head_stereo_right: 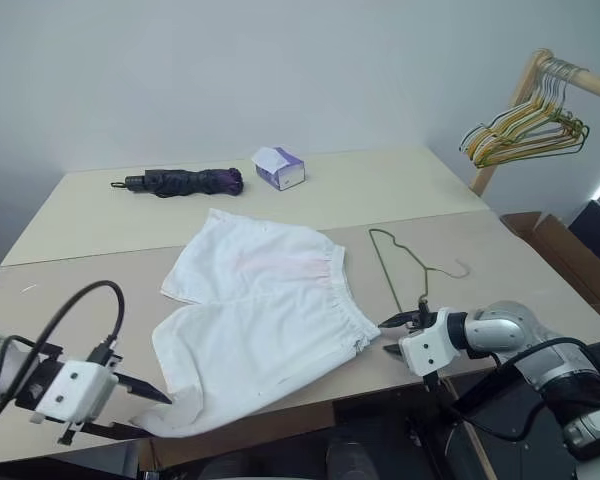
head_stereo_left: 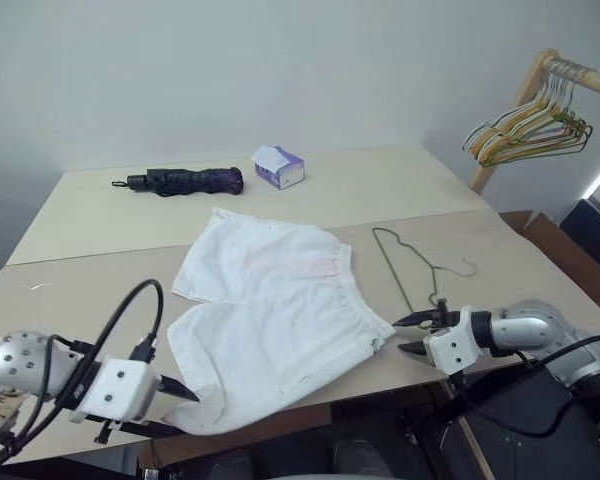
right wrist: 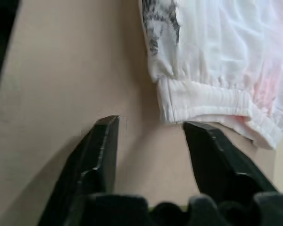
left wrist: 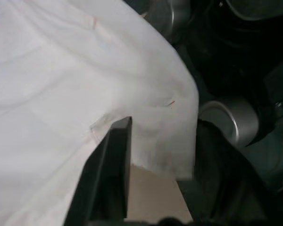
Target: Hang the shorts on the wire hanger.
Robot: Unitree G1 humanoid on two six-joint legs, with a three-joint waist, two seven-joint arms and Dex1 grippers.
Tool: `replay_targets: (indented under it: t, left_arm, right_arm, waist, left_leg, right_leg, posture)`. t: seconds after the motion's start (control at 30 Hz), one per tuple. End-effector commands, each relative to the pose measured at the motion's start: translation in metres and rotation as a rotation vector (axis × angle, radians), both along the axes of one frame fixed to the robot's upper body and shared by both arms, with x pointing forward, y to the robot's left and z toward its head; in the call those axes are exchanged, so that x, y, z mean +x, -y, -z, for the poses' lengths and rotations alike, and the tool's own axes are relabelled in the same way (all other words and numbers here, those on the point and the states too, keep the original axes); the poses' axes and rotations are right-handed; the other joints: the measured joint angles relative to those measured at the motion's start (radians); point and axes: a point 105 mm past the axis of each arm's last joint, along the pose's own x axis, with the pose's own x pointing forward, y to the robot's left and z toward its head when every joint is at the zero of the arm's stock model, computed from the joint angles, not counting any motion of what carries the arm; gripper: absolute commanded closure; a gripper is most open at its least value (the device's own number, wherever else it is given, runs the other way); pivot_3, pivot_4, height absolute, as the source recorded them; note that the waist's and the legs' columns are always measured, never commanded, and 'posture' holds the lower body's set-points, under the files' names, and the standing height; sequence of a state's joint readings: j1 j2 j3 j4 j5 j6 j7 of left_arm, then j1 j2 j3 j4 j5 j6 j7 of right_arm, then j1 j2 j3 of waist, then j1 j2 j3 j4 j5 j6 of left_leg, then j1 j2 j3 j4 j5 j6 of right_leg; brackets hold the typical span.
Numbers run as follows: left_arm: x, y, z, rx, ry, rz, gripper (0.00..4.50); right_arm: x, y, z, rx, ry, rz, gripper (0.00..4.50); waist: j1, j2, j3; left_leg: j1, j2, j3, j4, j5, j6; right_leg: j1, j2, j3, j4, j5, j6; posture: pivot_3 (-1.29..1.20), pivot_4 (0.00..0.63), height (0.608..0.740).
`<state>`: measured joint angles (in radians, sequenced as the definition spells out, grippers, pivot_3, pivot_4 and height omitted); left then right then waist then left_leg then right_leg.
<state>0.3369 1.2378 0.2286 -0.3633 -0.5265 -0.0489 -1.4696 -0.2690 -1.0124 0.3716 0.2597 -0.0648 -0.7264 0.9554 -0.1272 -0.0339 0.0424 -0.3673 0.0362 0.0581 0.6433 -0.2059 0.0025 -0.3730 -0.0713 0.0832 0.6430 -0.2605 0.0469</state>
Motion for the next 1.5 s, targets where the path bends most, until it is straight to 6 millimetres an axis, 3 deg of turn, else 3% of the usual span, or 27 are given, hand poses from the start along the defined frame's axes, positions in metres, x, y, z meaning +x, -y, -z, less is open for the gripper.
replay_targets:
  t: [0.03, 0.07, 0.13, 0.3, 0.57, 0.8, 0.97, 1.07, 1.13, 1.43, 1.5]
  left_arm:
    - [0.013, -0.007, -0.025, -0.079, 0.013, -0.062, 0.89]
    - [0.017, -0.009, -0.031, -0.117, 0.004, -0.085, 0.63]
    - [0.026, -0.008, -0.048, -0.200, -0.013, -0.122, 0.02]
    - [0.055, 0.004, -0.081, -0.417, 0.025, -0.232, 0.02]
    - [0.083, 0.042, -0.095, -0.601, 0.026, -0.291, 0.02]
    - [0.087, 0.056, -0.095, -0.621, 0.023, -0.278, 0.02]
    - [0.087, 0.059, -0.095, -0.622, 0.028, -0.271, 0.02]
    - [0.086, 0.059, -0.092, -0.617, 0.033, -0.269, 0.00]
    - [0.085, 0.059, -0.091, -0.612, 0.039, -0.266, 0.00]
    - [0.089, 0.058, -0.091, -0.610, 0.060, -0.266, 0.00]
    - [0.090, 0.060, -0.091, -0.612, 0.062, -0.265, 0.00]
  right_arm:
    - [0.007, 0.007, -0.025, 0.049, 0.017, 0.081, 0.40]
    - [0.008, 0.010, -0.027, 0.062, 0.001, 0.121, 0.10]
    - [0.013, 0.020, -0.033, 0.100, -0.009, 0.226, 0.00]
    - [0.034, 0.047, -0.053, 0.297, -0.058, 0.627, 0.00]
    - [0.058, 0.089, -0.030, 0.276, -0.120, 1.241, 0.00]
    - [0.064, 0.080, -0.007, 0.284, -0.277, 1.397, 0.00]
    - [0.073, 0.075, -0.008, 0.304, -0.322, 1.408, 0.00]
    - [0.070, 0.075, -0.003, 0.288, -0.383, 1.431, 0.55]
    - [0.068, 0.076, 0.001, 0.279, -0.416, 1.454, 1.18]
    - [0.067, 0.070, 0.003, 0.254, -0.413, 1.418, 4.38]
    - [0.071, 0.072, 0.000, 0.239, -0.363, 1.405, 4.45]
  waist:
    - [0.007, 0.001, 0.001]
    - [0.009, 0.002, 0.001]
    - [0.019, 0.002, 0.001]
    - [0.035, 0.002, 0.002]
    - [0.028, 0.002, 0.001]
    - [0.021, 0.002, 0.001]
    - [0.007, 0.002, 0.001]
    - [0.004, 0.002, 0.001]
    - [0.004, 0.002, 0.001]
    - [0.005, 0.001, 0.001]
    - [0.005, 0.001, 0.001]
  left_leg:
    - [0.000, 0.000, 0.000, 0.000, 0.000, 0.000]
    - [-0.001, -0.001, 0.000, 0.000, 0.000, 0.000]
    - [-0.003, -0.002, 0.001, 0.000, 0.000, -0.001]
    - [-0.008, -0.002, 0.005, 0.000, 0.000, 0.000]
    - [-0.016, -0.002, 0.006, 0.002, 0.002, 0.002]
    - [-0.018, -0.001, 0.006, 0.002, 0.004, 0.006]
    - [-0.019, -0.002, 0.006, 0.002, 0.004, 0.006]
    - [-0.020, -0.002, 0.006, 0.002, 0.004, 0.007]
    - [-0.020, -0.002, 0.005, 0.002, 0.004, 0.007]
    - [-0.020, -0.002, 0.005, 0.002, 0.004, 0.006]
    - [-0.020, -0.002, 0.005, 0.002, 0.004, 0.006]
  right_leg:
    - [-0.002, 0.000, -0.001, 0.000, 0.000, 0.000]
    - [-0.006, -0.001, -0.001, 0.000, 0.000, 0.000]
    - [-0.009, -0.001, -0.001, 0.000, 0.000, 0.000]
    - [-0.014, 0.001, -0.001, 0.001, 0.000, 0.001]
    - [-0.016, 0.006, 0.001, 0.003, 0.001, 0.001]
    - [-0.018, 0.011, 0.005, 0.002, 0.003, 0.004]
    - [-0.018, 0.011, 0.006, 0.000, 0.003, 0.004]
    - [-0.018, 0.011, 0.006, 0.000, 0.003, 0.004]
    - [-0.018, 0.011, 0.005, -0.001, 0.005, 0.008]
    - [-0.018, 0.011, 0.005, -0.001, 0.005, 0.007]
    - [-0.018, 0.011, 0.005, -0.001, 0.005, 0.007]
  posture:
    - [-0.04, 0.010, 0.740]
    - [-0.04, 0.010, 0.740]
    - [-0.04, 0.012, 0.740]
    - [-0.06, 0.014, 0.740]
    - [-0.09, 0.017, 0.740]
    - [-0.10, 0.002, 0.740]
    - [-0.09, 0.000, 0.740]
    - [-0.08, 0.000, 0.740]
    - [-0.08, 0.000, 0.740]
    - [-0.08, 0.000, 0.740]
    - [-0.08, 0.000, 0.740]
